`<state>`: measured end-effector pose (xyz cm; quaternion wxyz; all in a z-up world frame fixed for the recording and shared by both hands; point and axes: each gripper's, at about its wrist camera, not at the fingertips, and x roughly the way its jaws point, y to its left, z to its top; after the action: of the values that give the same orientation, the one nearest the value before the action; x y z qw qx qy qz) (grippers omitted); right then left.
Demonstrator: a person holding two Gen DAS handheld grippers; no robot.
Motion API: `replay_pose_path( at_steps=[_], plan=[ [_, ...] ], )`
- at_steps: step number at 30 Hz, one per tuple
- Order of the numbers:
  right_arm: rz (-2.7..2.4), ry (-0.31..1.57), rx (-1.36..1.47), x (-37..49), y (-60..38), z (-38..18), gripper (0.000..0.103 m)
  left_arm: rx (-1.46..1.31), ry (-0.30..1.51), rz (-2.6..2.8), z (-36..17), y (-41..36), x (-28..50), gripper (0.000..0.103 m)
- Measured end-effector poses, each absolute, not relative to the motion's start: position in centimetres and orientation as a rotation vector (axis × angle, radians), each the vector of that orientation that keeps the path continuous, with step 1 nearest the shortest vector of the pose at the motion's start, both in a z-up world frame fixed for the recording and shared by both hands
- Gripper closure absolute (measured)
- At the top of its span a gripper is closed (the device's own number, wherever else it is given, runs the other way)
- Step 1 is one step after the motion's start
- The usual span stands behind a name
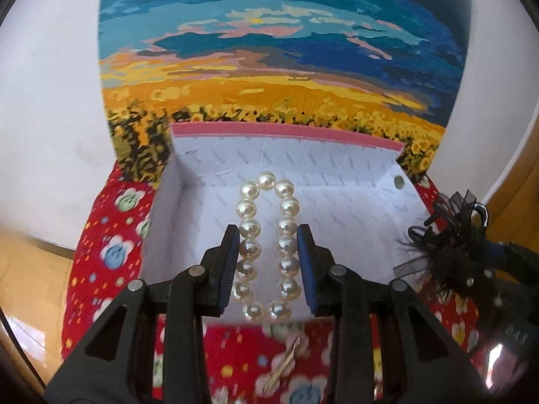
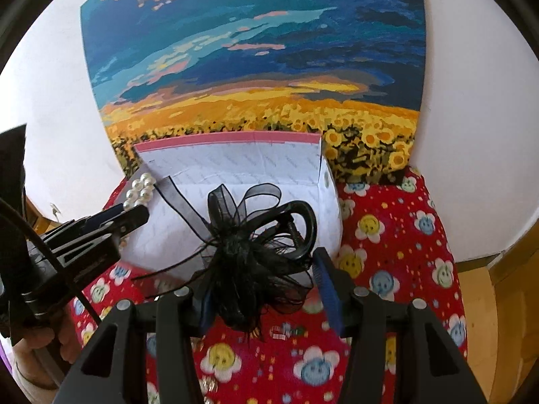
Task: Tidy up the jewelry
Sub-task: 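Carry the pearl bracelet and black ribbon clip into the pink box and release both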
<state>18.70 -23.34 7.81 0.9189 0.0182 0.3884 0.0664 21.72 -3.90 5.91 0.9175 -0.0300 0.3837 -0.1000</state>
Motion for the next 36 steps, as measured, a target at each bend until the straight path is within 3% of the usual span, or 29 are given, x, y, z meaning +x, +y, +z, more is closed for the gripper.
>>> replay_pose_path(
  at_steps=[22,30,32,36],
  plan=[
    [0.079,0.863,0.001,25.9,-22.7,3.2,0.049,-0.050,0.913,-0.182,1.0,-5.1,27.4,0.075],
    [0.078,0.870,0.002,26.1,-22.4,3.3,0.049,-0.059,0.908,-0.169,1.0,-5.1,27.9,0.068],
    [0.082,0.865,0.003,26.0,-22.5,3.5,0.048,-0.059,0.904,-0.172,1.5,-4.9,27.5,0.059],
    [0.093,0.845,0.010,25.4,-22.6,4.3,0.042,-0.062,0.892,-0.175,2.2,-5.1,27.2,0.051]
  ],
)
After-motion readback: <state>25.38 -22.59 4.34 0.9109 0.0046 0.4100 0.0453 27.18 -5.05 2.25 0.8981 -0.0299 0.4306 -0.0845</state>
